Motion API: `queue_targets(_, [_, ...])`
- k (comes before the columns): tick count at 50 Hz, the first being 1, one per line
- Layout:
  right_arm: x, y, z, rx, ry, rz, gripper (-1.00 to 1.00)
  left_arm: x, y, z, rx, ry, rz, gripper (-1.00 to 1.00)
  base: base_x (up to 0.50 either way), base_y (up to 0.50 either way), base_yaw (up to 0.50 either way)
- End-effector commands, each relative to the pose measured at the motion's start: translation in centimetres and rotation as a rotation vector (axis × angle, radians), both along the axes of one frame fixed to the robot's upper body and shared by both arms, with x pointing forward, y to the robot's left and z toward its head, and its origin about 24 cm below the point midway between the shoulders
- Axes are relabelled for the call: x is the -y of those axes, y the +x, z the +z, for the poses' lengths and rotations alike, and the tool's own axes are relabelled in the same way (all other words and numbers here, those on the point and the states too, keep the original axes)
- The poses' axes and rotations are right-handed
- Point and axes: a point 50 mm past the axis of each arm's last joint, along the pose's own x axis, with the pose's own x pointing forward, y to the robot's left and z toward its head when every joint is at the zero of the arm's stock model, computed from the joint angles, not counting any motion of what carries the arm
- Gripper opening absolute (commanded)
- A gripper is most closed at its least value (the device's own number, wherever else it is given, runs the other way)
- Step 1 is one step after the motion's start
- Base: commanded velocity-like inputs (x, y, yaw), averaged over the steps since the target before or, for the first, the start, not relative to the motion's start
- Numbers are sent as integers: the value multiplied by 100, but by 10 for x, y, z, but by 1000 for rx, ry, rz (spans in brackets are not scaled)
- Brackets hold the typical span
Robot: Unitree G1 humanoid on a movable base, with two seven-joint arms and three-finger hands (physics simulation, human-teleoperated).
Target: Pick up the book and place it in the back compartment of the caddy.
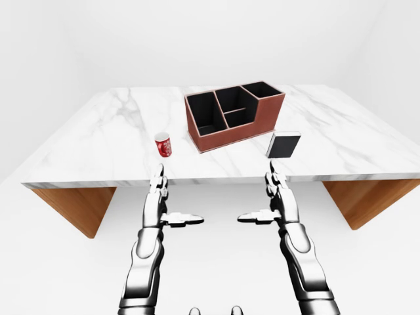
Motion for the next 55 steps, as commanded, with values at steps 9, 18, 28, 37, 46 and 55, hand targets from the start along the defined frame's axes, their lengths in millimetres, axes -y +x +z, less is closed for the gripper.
queue_targets(9, [3,-7,25,59,5,36,100,-10,-6,31,87,-6,2,100,0,0,0])
queue_targets(18, [10,-8,50,164,19,16,100,-17,-15,74,274,12,7,100,0,0,0])
queue_targets(28, [20,-13,80,294,-2,-7,100,-24,-22,104,406,33,18,100,0,0,0])
queue_targets(37, [26,-24,115,452,-34,-16,100,-25,-21,105,410,37,21,100,0,0,0])
queue_targets(46, [32,-33,129,520,-24,0,100,-23,-26,113,449,45,14,100,4,0,0])
queue_targets(55, [32,-32,127,509,-63,-11,100,-22,-29,116,462,45,10,100,50,0,0])
